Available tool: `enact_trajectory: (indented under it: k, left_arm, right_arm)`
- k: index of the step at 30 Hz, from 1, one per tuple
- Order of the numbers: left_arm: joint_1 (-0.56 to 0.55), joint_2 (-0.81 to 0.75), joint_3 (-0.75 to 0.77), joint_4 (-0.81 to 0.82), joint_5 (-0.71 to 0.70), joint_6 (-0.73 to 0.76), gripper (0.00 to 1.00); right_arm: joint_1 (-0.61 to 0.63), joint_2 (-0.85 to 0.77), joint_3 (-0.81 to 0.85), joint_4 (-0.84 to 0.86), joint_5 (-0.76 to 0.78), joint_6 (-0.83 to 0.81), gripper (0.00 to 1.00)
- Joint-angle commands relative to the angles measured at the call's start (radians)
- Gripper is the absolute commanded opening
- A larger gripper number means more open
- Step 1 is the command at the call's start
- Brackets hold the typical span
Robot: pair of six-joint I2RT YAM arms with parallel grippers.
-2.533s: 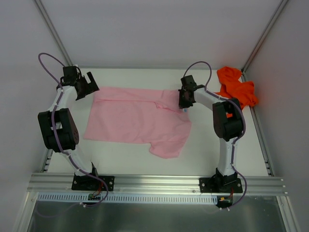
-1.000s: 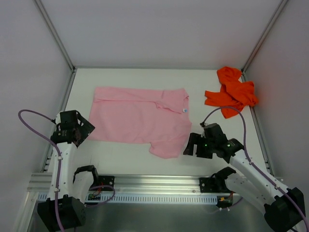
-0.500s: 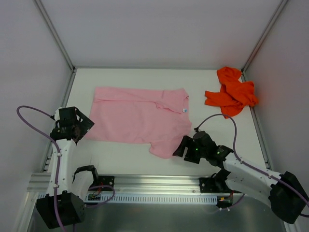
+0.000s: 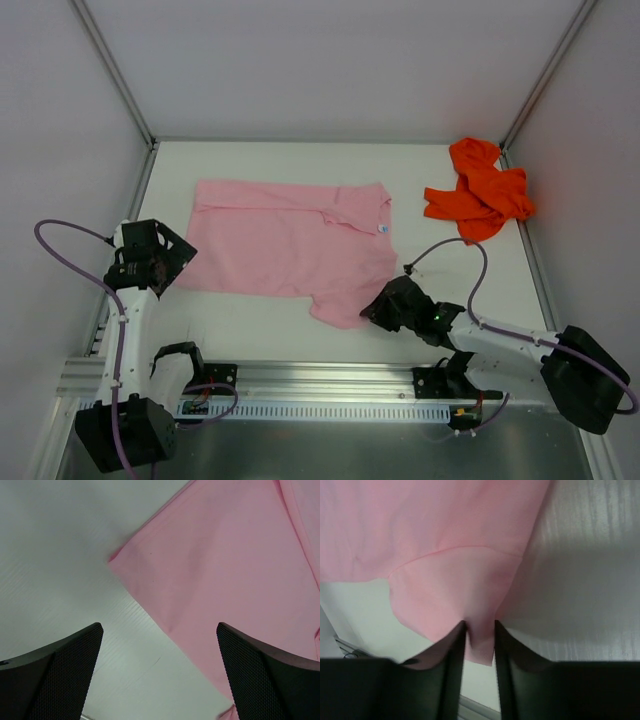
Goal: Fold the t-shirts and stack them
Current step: Grap the side of the flattened tshirt closest away from the robot with both arms
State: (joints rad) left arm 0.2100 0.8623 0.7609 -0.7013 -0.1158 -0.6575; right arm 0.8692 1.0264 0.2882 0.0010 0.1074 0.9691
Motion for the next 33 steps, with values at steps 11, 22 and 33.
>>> enact_trajectory:
  k: [11,22,33]
  left_arm:
    - [0.000,0.055,-0.077,0.006,-0.022,-0.297,0.93]
    - [0.000,0.109,-0.115,0.039,-0.134,-0.306,0.88]
    - [0.000,0.185,-0.127,0.051,-0.180,-0.304,0.72]
  right_arm:
    - [0.011,0.031,0.143,-0.122,0.075,0.011,0.01]
    - [-0.056,-0.011,0.191,-0.312,0.043,-0.116,0.01]
    - [-0.101,-0.037,0.161,-0.311,0.035,-0.130,0.01]
